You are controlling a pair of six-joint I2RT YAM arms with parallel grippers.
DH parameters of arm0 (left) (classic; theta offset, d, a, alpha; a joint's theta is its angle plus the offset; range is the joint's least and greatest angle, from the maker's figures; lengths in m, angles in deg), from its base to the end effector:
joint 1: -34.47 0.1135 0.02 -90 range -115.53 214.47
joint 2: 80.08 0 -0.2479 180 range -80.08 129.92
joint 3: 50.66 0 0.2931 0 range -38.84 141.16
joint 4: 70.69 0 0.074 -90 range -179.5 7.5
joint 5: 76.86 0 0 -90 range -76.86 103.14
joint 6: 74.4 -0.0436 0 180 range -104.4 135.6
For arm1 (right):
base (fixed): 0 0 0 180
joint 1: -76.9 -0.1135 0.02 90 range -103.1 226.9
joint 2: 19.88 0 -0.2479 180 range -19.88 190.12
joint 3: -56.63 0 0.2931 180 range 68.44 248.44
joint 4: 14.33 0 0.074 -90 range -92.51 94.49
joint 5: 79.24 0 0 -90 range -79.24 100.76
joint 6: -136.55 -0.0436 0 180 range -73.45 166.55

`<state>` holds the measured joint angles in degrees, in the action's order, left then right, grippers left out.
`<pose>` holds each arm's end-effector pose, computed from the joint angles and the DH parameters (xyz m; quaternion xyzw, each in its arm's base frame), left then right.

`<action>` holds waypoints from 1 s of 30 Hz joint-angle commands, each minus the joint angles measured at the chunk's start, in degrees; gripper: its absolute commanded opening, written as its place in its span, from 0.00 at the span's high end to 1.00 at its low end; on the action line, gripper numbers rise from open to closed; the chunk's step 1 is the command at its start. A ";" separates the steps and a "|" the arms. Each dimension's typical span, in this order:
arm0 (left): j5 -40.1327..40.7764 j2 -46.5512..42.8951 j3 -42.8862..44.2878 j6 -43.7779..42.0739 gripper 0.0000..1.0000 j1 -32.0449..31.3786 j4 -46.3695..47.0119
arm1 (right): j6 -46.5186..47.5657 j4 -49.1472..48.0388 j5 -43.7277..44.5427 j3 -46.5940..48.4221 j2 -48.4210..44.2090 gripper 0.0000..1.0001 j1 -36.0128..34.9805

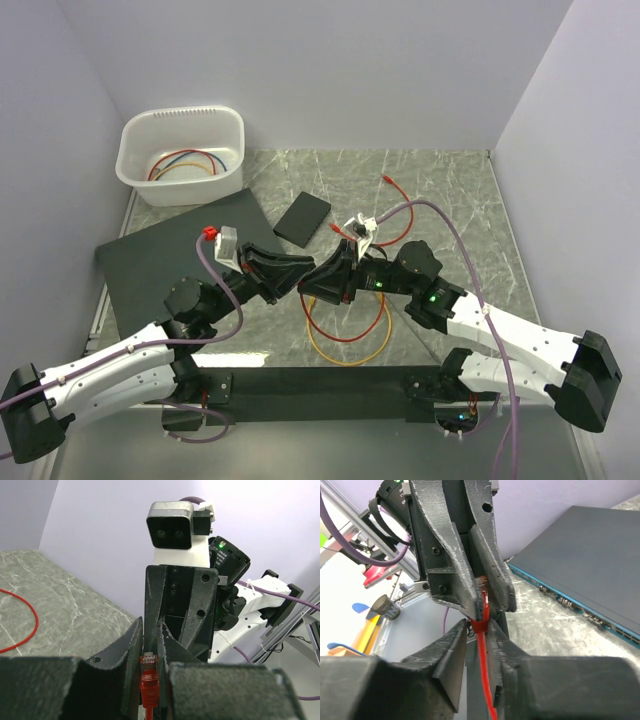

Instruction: Insert the plug into the switch port

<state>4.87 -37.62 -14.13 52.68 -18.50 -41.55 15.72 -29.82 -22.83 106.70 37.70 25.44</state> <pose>0.1373 -0.1924 0.2967 0.1355 0.5354 -0.6171 0.5605 0.1599 0.2395 0.2998 -0.3270 0.5790 0.6181 0.4193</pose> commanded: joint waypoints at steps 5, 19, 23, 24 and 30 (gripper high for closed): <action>-1.48 0.08 -0.45 0.62 1.00 -0.20 3.88 | -1.34 -5.38 -1.66 1.47 0.69 0.84 0.31; 5.54 -0.53 0.95 -0.43 0.61 -0.12 -5.96 | 2.17 2.77 1.32 1.55 0.07 1.00 0.22; 11.95 -4.30 0.52 -1.83 0.48 -0.20 -15.61 | 6.82 14.89 9.12 3.84 -0.54 1.00 -1.09; 15.10 -5.27 0.25 -2.10 0.44 -0.20 -17.20 | 7.44 18.92 10.72 4.10 -1.06 1.00 -1.44; 28.38 -11.16 -1.33 -2.28 0.21 -0.12 -26.69 | 9.12 29.05 21.26 5.41 0.94 1.00 -3.29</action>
<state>23.31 -47.15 -15.01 51.13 -18.52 -61.66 22.56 -7.97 -9.49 108.56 38.18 23.19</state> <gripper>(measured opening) 0.772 0.188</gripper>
